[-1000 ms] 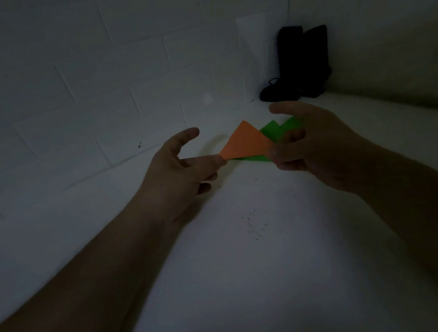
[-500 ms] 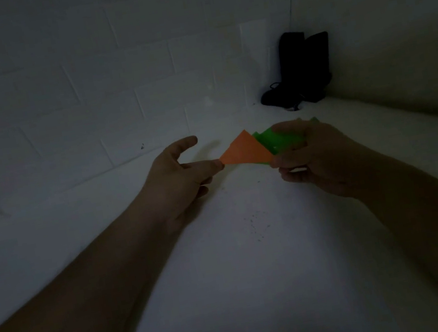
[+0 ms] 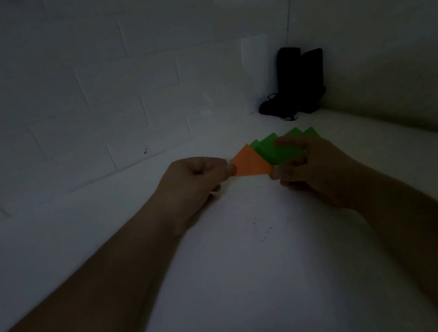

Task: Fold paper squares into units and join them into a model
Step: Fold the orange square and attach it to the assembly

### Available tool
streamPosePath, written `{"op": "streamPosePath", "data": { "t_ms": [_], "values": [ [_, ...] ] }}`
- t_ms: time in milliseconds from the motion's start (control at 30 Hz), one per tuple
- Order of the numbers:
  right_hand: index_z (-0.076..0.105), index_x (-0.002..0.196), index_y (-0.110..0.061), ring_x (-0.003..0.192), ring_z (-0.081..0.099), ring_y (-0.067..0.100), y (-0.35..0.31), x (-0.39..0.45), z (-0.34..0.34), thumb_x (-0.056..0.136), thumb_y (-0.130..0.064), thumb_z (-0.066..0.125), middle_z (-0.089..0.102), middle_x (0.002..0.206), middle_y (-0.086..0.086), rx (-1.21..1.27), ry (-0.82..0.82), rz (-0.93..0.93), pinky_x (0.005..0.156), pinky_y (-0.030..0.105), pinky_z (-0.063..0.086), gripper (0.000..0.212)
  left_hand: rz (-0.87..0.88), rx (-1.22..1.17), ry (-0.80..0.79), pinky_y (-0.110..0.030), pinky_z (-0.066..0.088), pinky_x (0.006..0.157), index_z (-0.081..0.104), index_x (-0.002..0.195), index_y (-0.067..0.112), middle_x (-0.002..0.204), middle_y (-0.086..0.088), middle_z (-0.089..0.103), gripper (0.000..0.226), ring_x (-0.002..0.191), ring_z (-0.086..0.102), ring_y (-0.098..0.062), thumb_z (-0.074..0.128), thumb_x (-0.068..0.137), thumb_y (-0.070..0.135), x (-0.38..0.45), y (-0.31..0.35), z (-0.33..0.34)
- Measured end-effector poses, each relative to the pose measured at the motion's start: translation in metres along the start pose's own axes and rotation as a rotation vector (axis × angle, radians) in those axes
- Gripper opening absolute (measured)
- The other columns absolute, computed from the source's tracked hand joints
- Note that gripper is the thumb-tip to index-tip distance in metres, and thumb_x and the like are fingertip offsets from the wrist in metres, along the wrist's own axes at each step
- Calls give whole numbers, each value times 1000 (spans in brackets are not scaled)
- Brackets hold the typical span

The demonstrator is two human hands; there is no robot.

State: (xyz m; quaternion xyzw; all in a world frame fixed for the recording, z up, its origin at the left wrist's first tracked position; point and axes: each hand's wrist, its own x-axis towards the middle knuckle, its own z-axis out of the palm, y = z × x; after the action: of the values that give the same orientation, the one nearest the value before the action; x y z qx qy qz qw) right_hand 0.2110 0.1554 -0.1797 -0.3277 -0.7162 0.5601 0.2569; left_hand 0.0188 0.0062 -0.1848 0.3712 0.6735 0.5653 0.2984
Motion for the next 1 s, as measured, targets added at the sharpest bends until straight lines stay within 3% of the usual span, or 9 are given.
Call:
{"op": "streamPosePath", "data": {
  "t_ms": [133, 267, 333, 433, 567, 667, 733, 867, 1000],
  "values": [
    [61, 123, -30, 78, 70, 18, 0, -4, -1, 70, -11, 86, 78, 91, 9, -55, -96, -2, 75, 33, 57, 62, 52, 51, 41, -24, 50, 57, 82, 91, 22, 73, -2, 72, 5, 64, 60, -13, 82, 86, 21, 4, -7, 0],
    [74, 103, -26, 63, 63, 8, 1, -6, -3, 84, -7, 78, 73, 72, 0, -177, -79, -49, 61, 20, 51, 27, 123, 71, -12, -13, 47, 53, 80, 94, 17, 67, 9, 73, 9, 56, 62, 1, 82, 86, 18, -1, -6, 5],
    [75, 92, -28, 61, 62, 5, 3, -8, -9, 85, -10, 79, 74, 72, -3, -241, -45, -46, 61, 20, 53, 20, 154, 123, -38, -11, 46, 55, 81, 97, 18, 68, 11, 74, 11, 55, 61, 4, 81, 87, 20, -3, -7, 7],
    [75, 94, -28, 64, 66, 6, 4, -8, -35, 83, -16, 82, 76, 77, -5, -263, 80, -41, 65, 29, 54, 18, 175, 237, -36, -10, 44, 56, 81, 100, 28, 72, 17, 73, 9, 57, 61, 7, 77, 91, 27, -1, -9, 7],
    [73, 92, -22, 67, 62, 18, 9, -3, -73, 85, -15, 80, 76, 88, 7, -172, 331, -40, 61, 31, 48, 11, 219, 422, 19, -2, 43, 70, 78, 103, 35, 94, 22, 74, 12, 86, 66, 9, 73, 93, 33, 0, -12, 1],
    [74, 91, -19, 67, 58, 19, 15, 2, -77, 87, -18, 79, 76, 91, 10, -99, 441, -33, 61, 29, 44, 6, 229, 412, 72, -7, 44, 76, 78, 101, 35, 96, 22, 73, 10, 88, 65, 10, 72, 93, 32, 4, -14, -2],
    [76, 97, -18, 68, 62, 17, 20, 3, -70, 86, -20, 80, 76, 88, 5, -192, 394, -50, 61, 28, 47, 12, 239, 385, 106, -13, 47, 79, 79, 100, 33, 96, 20, 74, 10, 87, 66, 8, 72, 93, 32, 6, -16, -4],
    [77, 96, -28, 83, 67, 8, 26, 0, -47, 81, -31, 83, 74, 92, -11, -452, 310, -101, 84, 28, 52, 17, 222, 328, 132, -22, 51, 85, 80, 96, 33, 95, 17, 76, 8, 89, 69, 1, 73, 92, 30, 9, -18, -6],
    [77, 104, -25, 96, 63, 9, 28, -2, -44, 82, -36, 80, 73, 104, -5, -605, 311, -122, 90, 24, 44, 24, 212, 342, 115, -22, 51, 83, 79, 98, 33, 96, 18, 75, 9, 87, 68, 2, 73, 93, 32, 8, -18, -5]
  ]
}}
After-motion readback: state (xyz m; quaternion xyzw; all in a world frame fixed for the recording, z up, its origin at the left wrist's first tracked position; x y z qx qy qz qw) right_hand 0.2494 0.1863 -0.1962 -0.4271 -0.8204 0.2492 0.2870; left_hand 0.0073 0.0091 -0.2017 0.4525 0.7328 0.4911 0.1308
